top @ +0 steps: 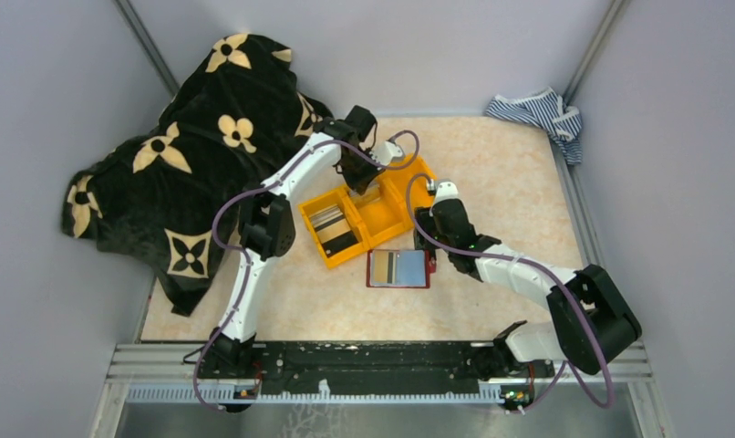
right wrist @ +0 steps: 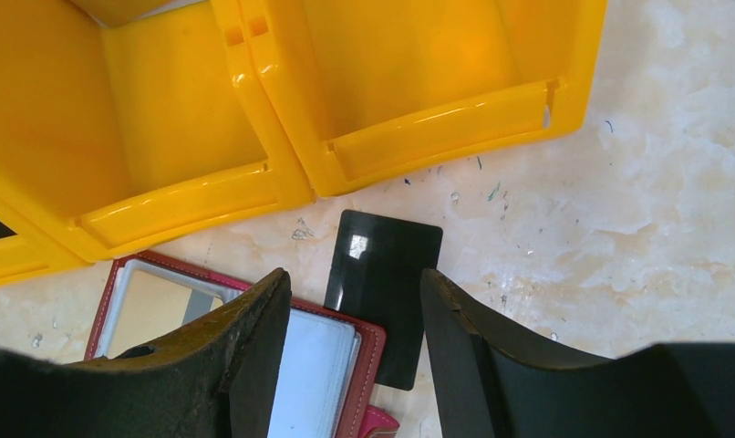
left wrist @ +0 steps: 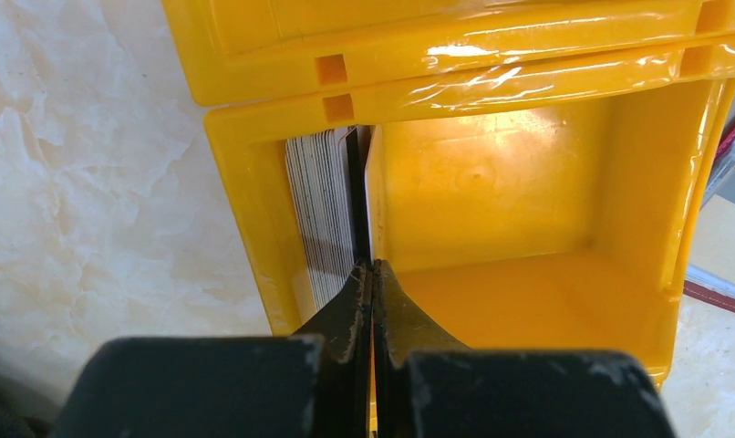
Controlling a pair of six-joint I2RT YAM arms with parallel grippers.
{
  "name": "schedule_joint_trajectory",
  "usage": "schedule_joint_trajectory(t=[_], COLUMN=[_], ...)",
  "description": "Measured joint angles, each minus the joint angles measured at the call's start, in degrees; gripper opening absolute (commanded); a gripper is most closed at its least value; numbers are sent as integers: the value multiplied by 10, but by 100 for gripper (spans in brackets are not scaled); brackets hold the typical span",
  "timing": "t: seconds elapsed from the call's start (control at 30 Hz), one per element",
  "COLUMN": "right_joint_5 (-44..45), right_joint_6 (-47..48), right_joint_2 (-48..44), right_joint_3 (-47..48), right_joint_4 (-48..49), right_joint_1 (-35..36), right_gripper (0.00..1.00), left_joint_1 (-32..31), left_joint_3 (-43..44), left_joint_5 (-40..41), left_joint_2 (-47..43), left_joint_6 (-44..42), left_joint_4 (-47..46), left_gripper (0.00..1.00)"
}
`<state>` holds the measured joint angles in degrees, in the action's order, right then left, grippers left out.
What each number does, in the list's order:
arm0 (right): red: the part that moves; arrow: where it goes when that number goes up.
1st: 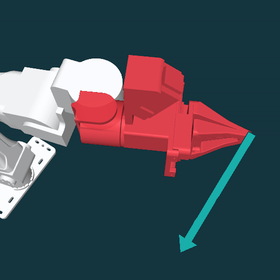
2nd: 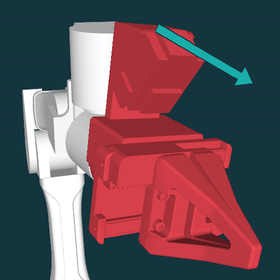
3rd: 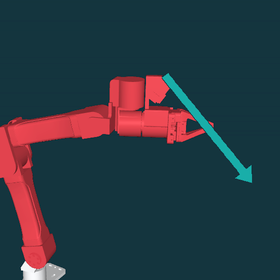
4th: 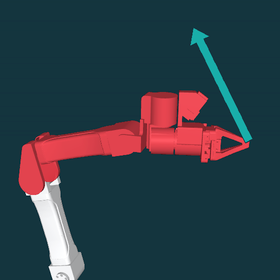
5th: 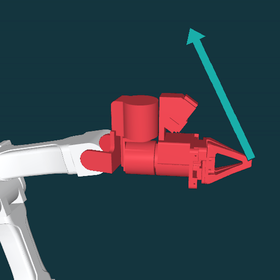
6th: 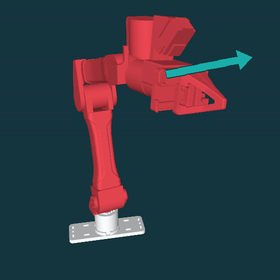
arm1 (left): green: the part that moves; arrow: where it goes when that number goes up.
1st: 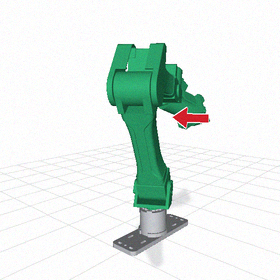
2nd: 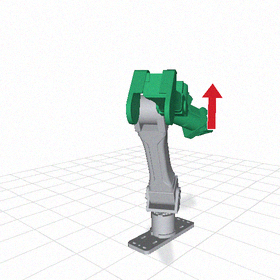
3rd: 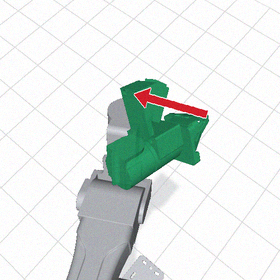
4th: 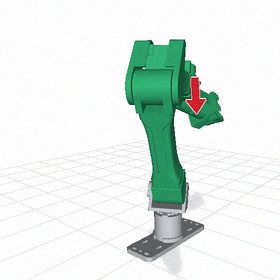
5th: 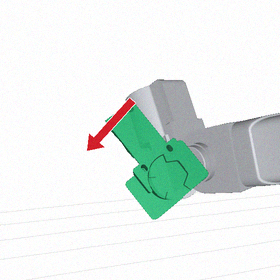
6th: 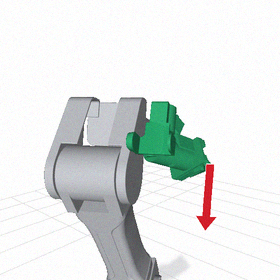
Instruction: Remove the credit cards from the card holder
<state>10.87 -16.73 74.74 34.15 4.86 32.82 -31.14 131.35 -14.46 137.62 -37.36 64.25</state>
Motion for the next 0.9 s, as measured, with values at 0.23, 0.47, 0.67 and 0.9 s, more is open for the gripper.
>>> schedule_joint_trajectory(t=[0.23, 0.47, 0.67, 0.9], right_joint_5=[0, -1, -3, -5], right_joint_6=[0, 0, 0, 0], right_joint_2=[0, 5, 8, 8], right_joint_3=[0, 0, 0, 0], right_joint_4=[0, 3, 3, 3], right_joint_1=[0, 0, 0, 0], right_gripper=[55, 55, 55, 55], left_joint_1=[-3, -3, -3, -3], left_joint_3=[-17, -31, -32, -37], left_joint_5=[44, 74, 84, 110], left_joint_2=[0, 0, -1, -8], left_joint_6=[0, 1, 2, 2], left_joint_4=[-31, -58, -75, -94], left_gripper=[20, 28, 28, 28])
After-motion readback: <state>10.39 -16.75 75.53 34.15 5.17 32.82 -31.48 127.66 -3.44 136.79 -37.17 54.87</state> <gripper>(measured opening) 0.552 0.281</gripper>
